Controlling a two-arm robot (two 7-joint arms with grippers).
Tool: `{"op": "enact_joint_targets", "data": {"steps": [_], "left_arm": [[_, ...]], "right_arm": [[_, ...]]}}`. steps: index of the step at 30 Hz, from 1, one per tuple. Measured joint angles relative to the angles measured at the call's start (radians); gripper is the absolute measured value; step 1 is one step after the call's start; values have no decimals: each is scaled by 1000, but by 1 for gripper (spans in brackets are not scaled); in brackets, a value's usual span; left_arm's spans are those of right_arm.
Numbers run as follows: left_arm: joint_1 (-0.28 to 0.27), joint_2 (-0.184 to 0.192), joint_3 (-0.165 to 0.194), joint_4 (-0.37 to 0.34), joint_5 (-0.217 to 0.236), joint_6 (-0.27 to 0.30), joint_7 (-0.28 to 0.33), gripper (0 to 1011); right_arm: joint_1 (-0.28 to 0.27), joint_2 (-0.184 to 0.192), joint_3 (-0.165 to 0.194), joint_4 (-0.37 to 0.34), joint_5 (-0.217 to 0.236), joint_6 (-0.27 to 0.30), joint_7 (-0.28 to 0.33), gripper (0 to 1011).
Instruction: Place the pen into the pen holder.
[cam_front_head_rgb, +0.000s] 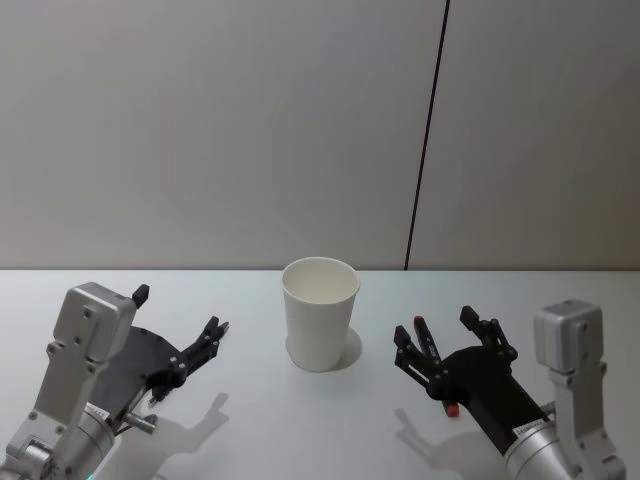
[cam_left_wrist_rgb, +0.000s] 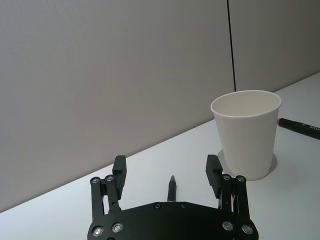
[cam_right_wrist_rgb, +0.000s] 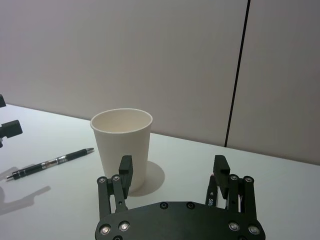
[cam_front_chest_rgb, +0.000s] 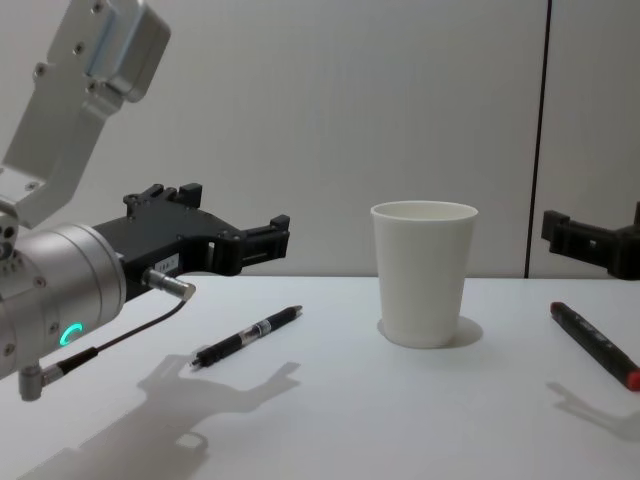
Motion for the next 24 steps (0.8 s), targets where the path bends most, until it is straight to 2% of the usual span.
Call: {"op": "enact_joint_targets", "data": {"steps": [5, 9, 16, 19, 22, 24], "left_arm": [[0, 0, 0, 0, 0, 0, 0, 1000], [0, 0, 0, 0, 0, 0, 0, 1000], [0, 0, 0, 0, 0, 0, 0, 1000], [0, 0, 0, 0, 0, 0, 0, 1000], [0, 0, 0, 0, 0, 0, 0, 1000], [0, 0, 0, 0, 0, 0, 0, 1000]], "right_arm": [[12, -6, 3, -5, 1, 38, -7, 1001], [31, -15, 10, -12, 4, 99, -24, 1001], [73, -37, 24, -19, 18, 233, -66, 1001], [98, -50, 31, -19, 23, 298, -85, 1001], [134, -65, 39, -15, 30, 385, -111, 1001], [149, -71, 41, -11, 31, 419, -121, 1001]]}}
